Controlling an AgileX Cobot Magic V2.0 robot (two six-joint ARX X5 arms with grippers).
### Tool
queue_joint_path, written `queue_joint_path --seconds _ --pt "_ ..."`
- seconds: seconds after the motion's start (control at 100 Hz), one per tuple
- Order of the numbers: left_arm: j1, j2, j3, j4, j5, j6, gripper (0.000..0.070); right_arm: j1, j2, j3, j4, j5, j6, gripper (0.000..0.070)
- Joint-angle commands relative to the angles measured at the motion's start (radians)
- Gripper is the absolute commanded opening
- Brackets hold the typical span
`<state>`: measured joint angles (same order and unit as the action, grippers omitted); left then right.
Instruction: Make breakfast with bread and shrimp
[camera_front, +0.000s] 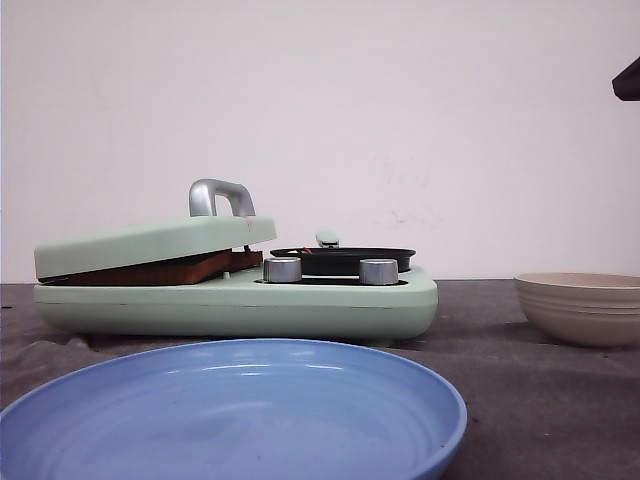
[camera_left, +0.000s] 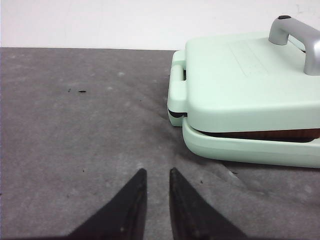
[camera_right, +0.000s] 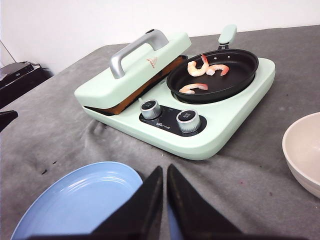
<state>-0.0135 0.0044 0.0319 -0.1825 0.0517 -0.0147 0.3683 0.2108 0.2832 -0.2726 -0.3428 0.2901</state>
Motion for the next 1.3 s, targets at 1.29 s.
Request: queue_joint_path --seconds 1.29 --pt "0.0 0.0 -0.017 -0.004 0.002 -0.005 0.0 -0.32 -0.207 -0.272 0.084 0.325 -0.45 0.0004"
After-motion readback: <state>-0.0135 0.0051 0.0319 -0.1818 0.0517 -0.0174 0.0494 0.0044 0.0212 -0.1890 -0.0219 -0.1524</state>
